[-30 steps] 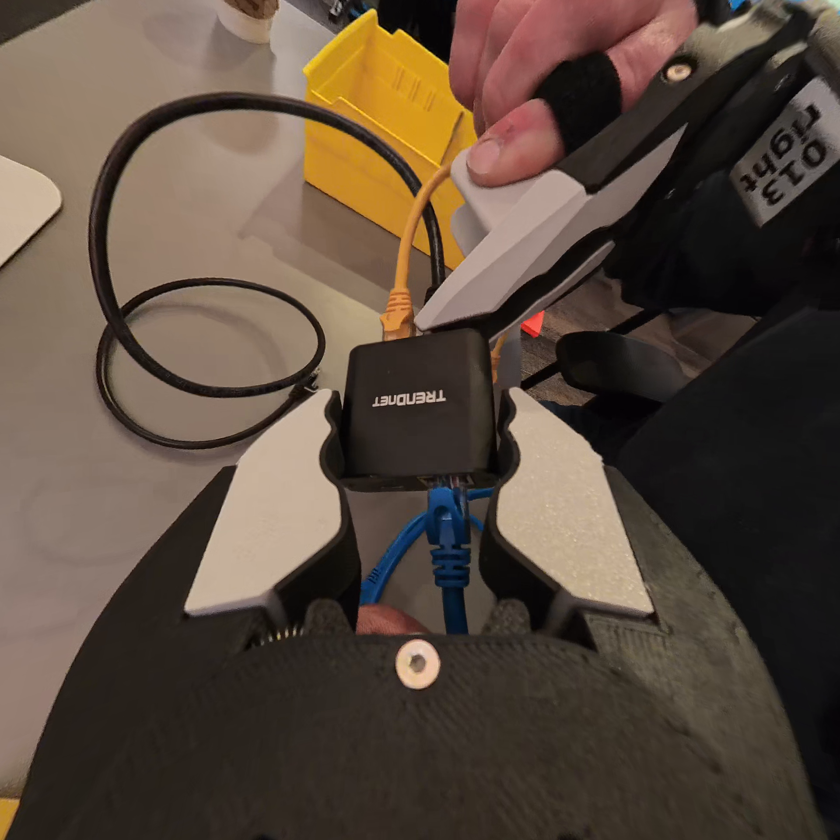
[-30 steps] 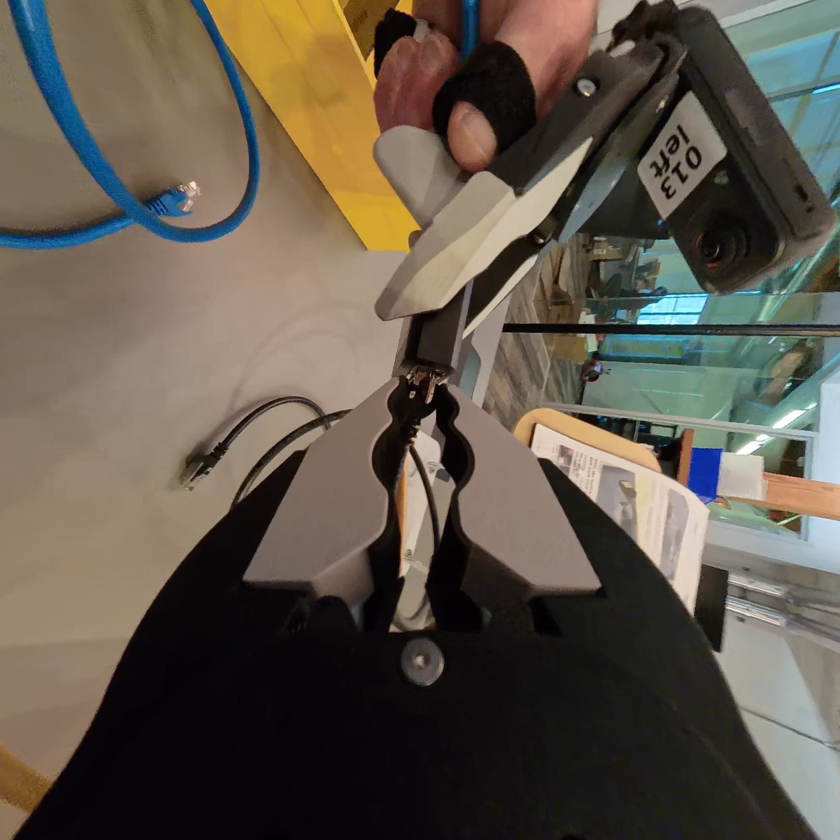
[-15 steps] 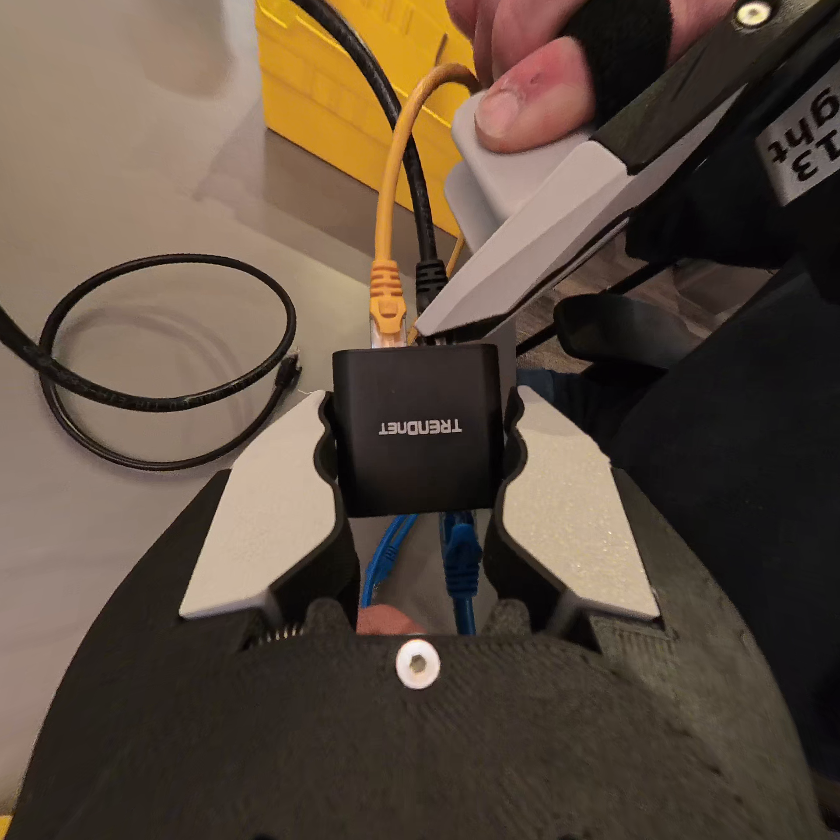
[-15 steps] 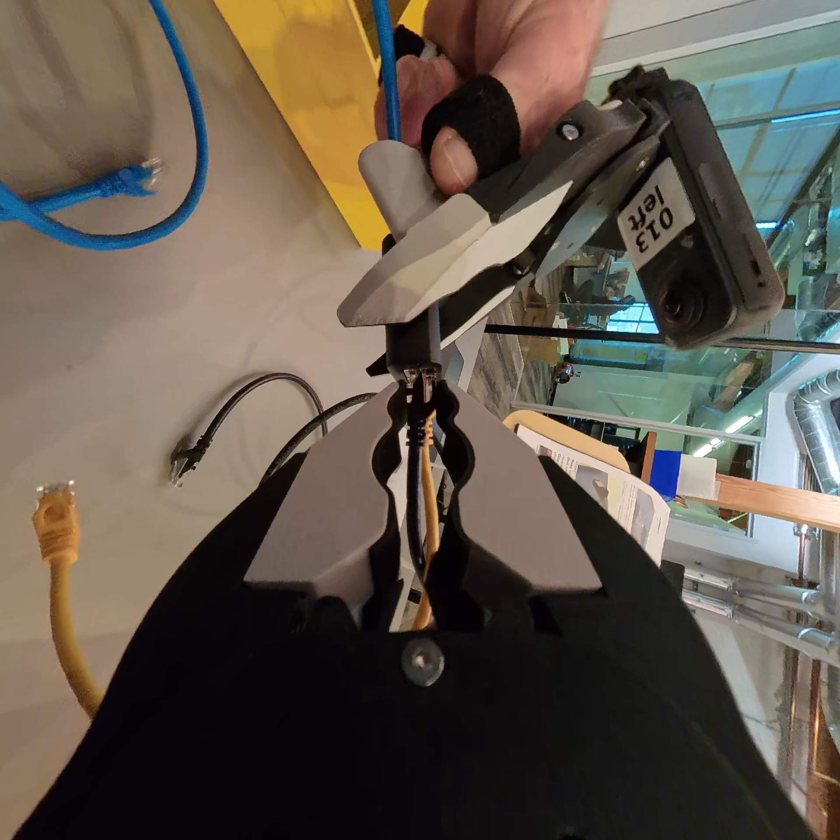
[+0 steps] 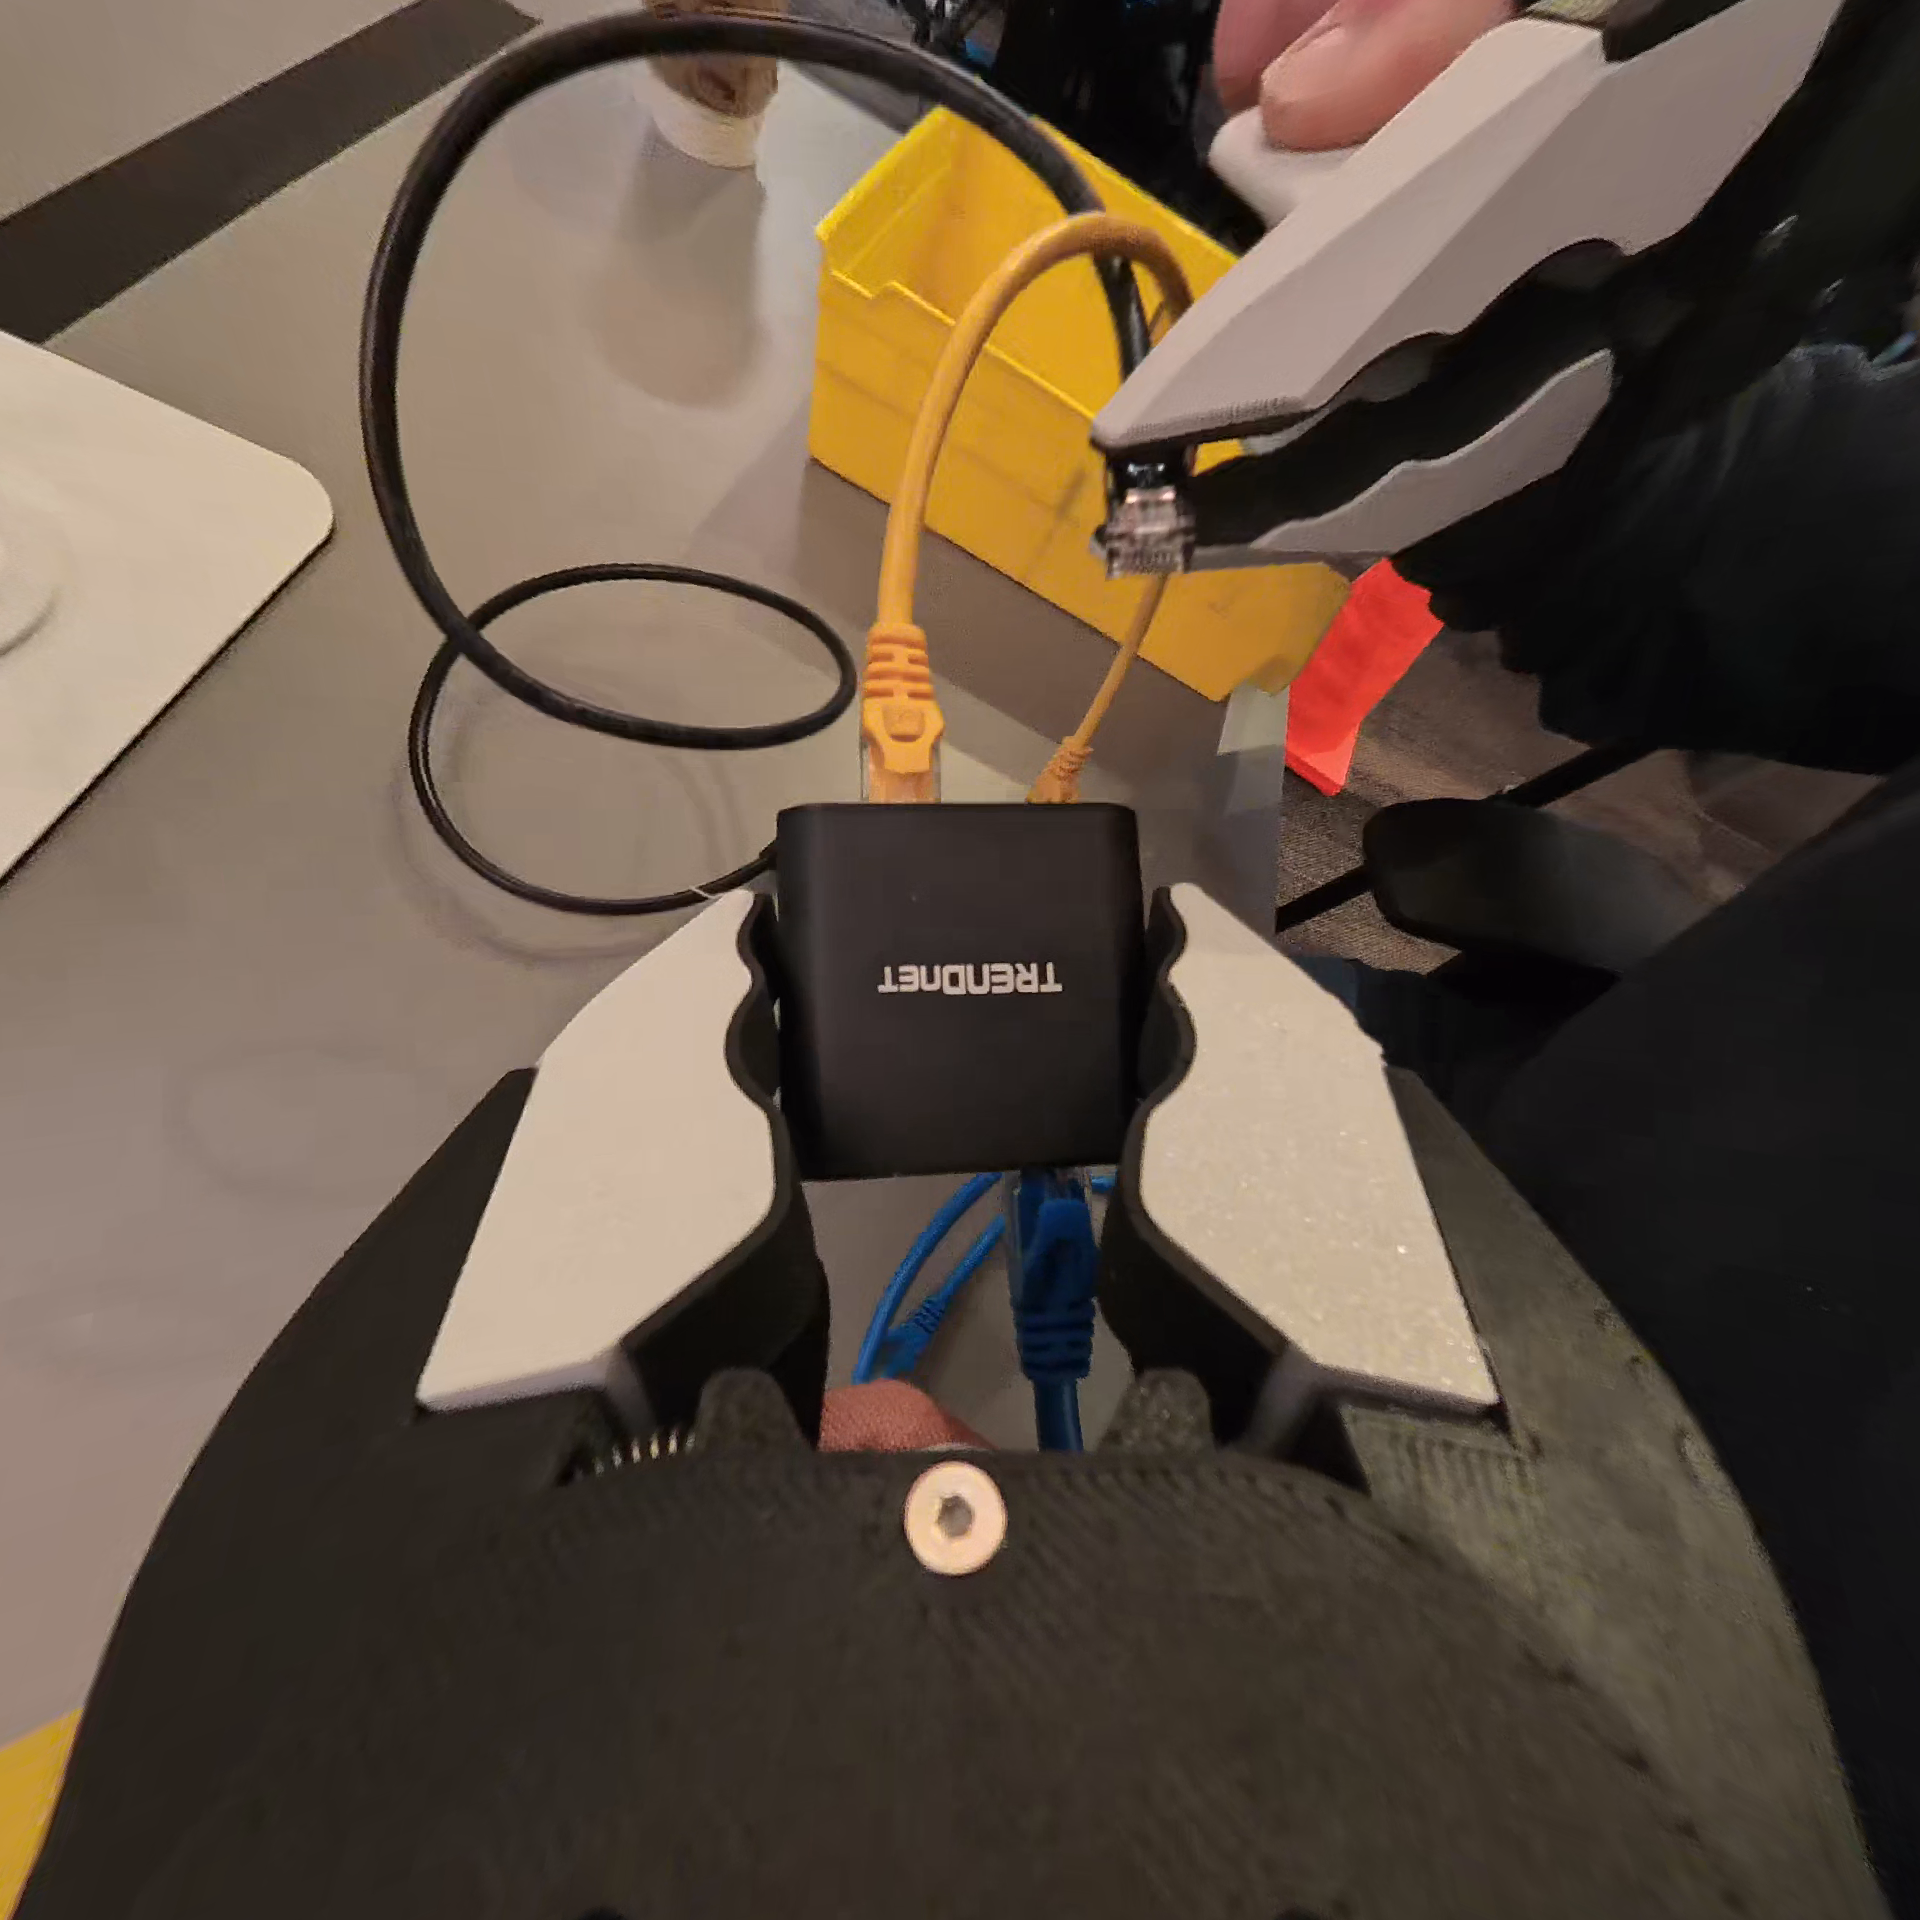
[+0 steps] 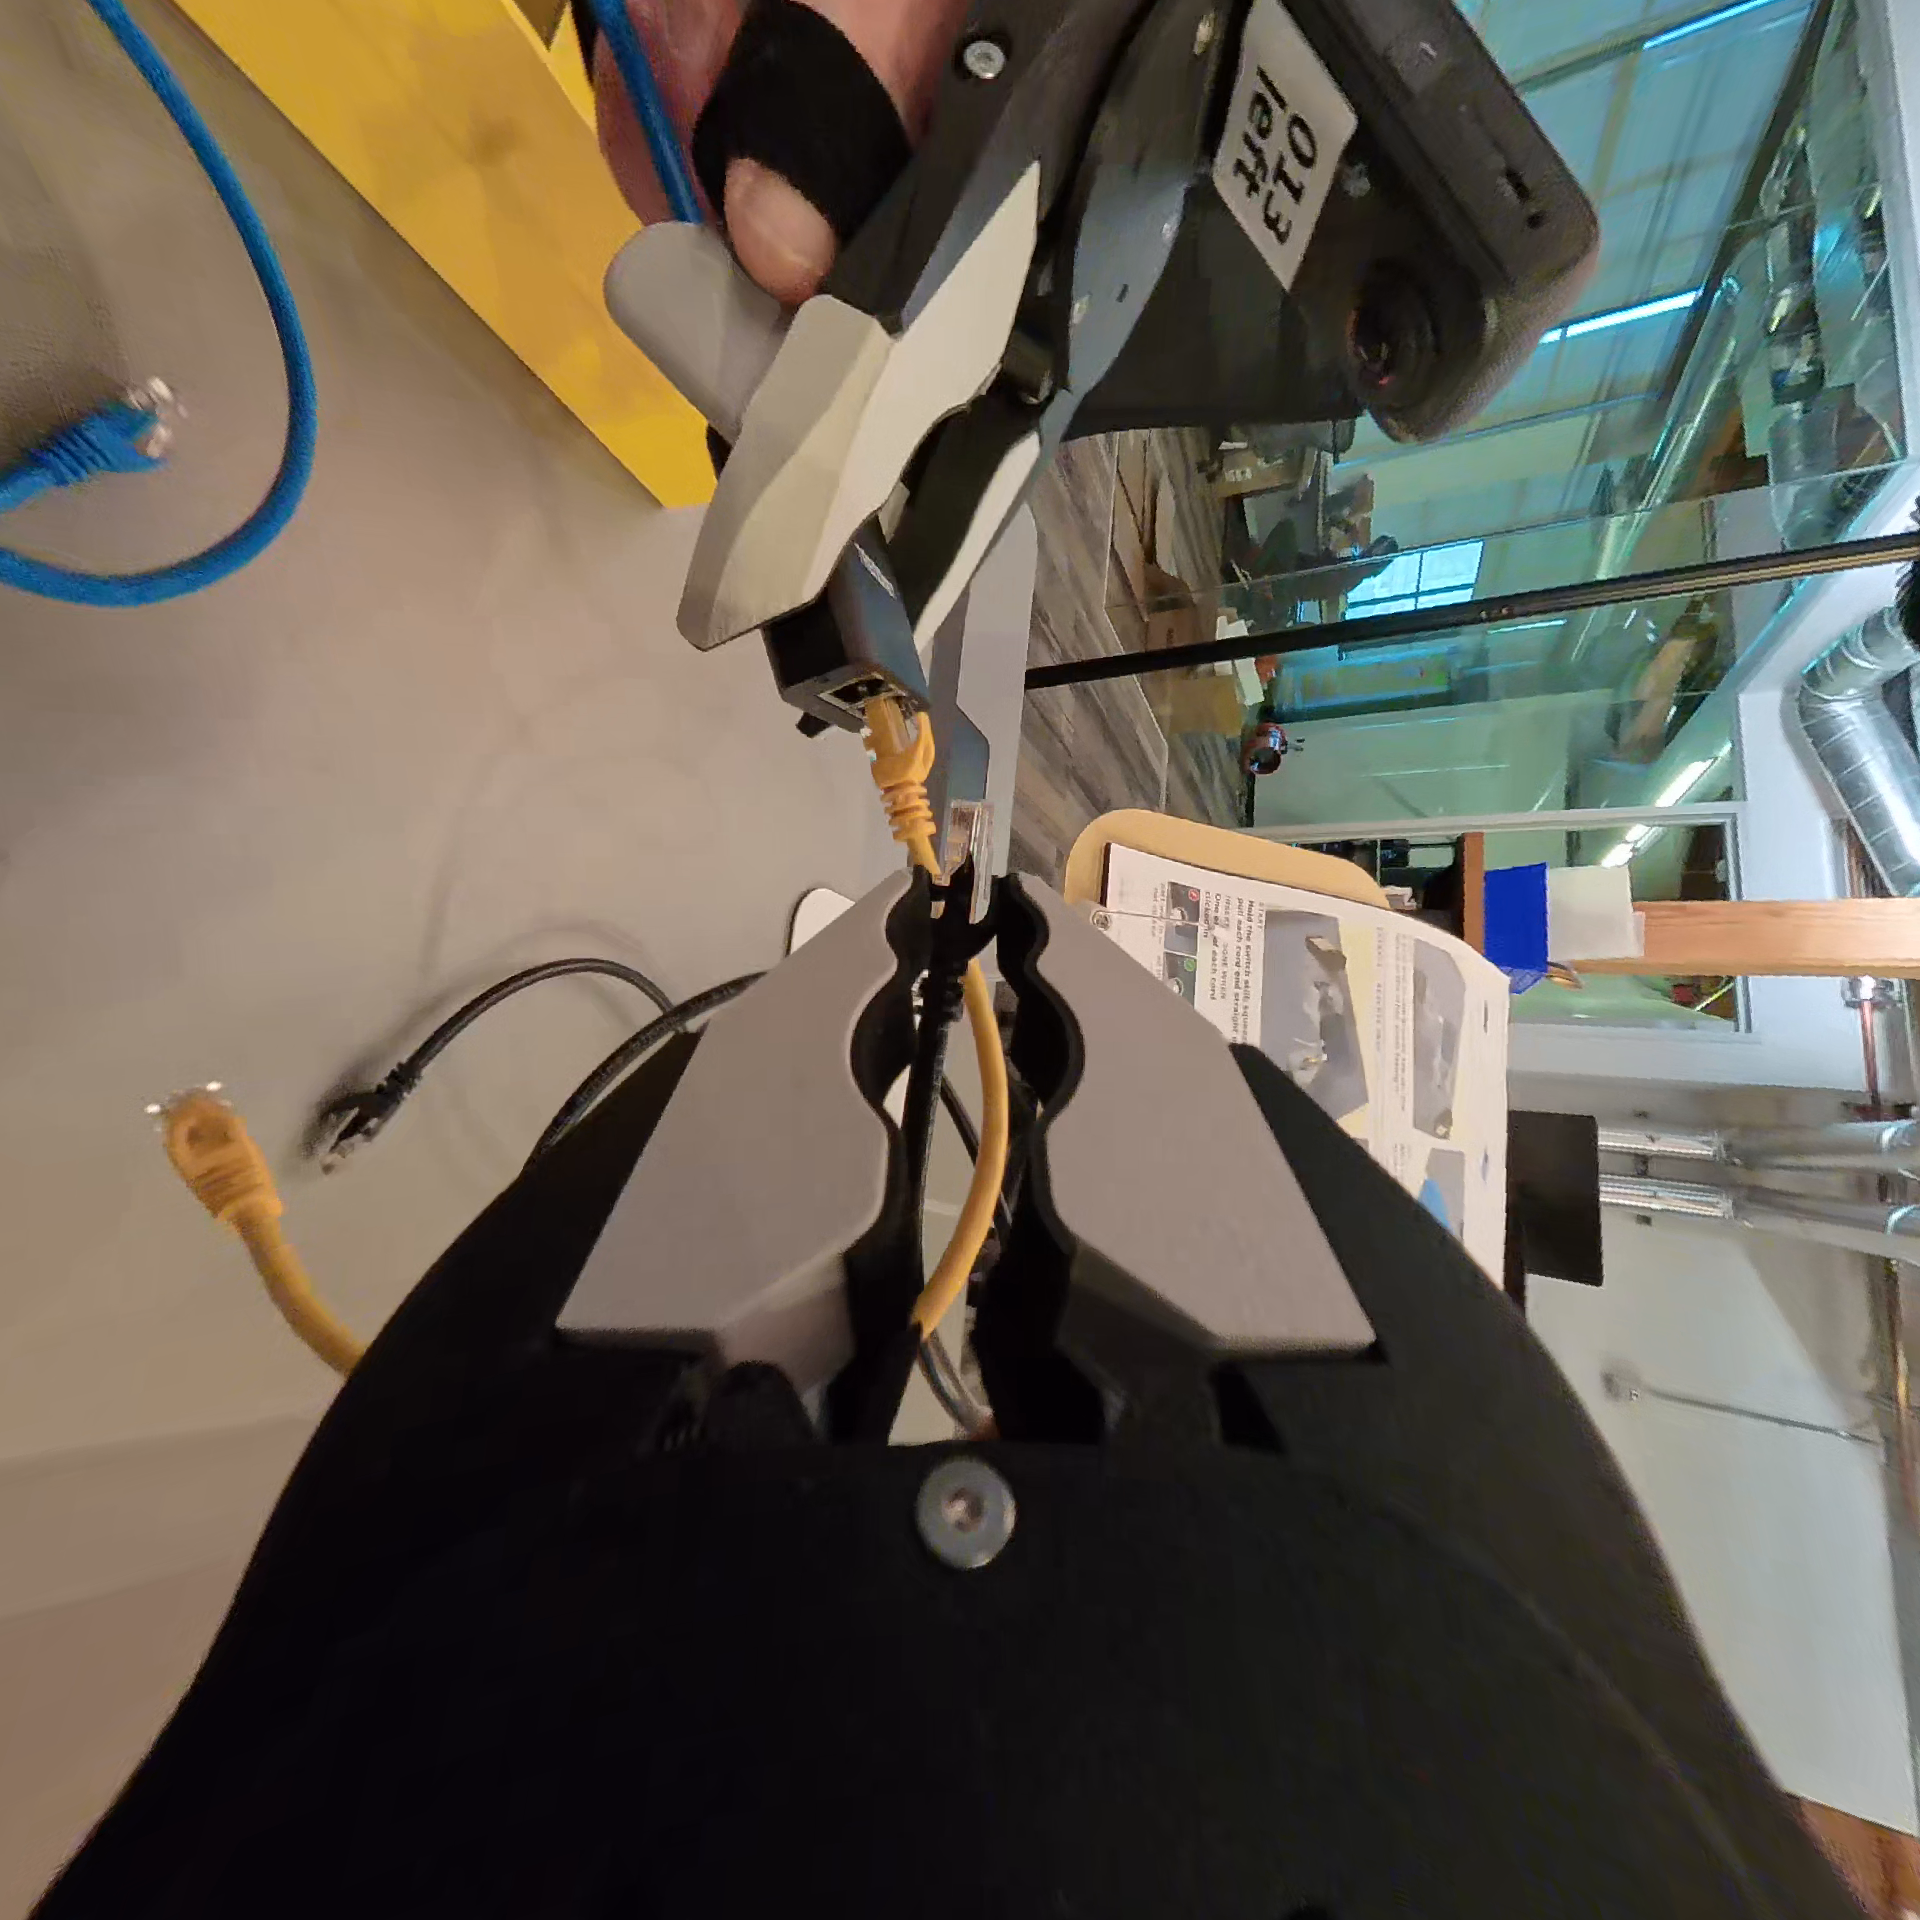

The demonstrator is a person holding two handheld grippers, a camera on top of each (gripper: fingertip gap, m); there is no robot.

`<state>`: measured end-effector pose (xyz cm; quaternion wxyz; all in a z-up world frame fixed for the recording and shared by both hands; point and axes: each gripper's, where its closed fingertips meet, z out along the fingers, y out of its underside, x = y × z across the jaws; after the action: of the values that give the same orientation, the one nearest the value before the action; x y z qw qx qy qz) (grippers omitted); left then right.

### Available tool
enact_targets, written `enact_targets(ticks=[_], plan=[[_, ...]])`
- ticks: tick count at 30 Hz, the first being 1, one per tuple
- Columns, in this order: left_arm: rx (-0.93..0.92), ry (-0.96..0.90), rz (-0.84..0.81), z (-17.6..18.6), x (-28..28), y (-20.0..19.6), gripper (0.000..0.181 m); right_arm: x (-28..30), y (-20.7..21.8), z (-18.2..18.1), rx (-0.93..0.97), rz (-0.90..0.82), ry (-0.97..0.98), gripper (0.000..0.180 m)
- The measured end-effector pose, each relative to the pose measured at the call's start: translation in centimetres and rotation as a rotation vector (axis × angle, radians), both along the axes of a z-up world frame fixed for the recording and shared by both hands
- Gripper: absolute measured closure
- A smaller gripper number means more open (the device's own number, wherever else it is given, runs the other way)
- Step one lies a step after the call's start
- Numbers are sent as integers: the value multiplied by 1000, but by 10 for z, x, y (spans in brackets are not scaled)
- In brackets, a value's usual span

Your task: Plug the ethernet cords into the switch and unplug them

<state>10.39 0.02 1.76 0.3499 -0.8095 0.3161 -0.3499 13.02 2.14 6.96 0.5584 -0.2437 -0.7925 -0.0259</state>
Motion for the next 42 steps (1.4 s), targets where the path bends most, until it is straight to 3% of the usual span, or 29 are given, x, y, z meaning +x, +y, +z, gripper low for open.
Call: enact_targets(ticks=[11, 21, 33, 42], plan=[[80, -10, 212, 9, -46, 18, 114, 20, 11, 34, -21, -62, 43, 169], [70, 11, 250, -3, -50, 21, 115, 23, 17, 58, -89, -104, 121, 169], [72, 147, 238, -24, -29, 34, 115, -30, -26, 69, -438, 81, 224, 169], [62, 159, 309, -32, -52, 35, 115, -1, 20, 126, -428, -19, 404, 169]])
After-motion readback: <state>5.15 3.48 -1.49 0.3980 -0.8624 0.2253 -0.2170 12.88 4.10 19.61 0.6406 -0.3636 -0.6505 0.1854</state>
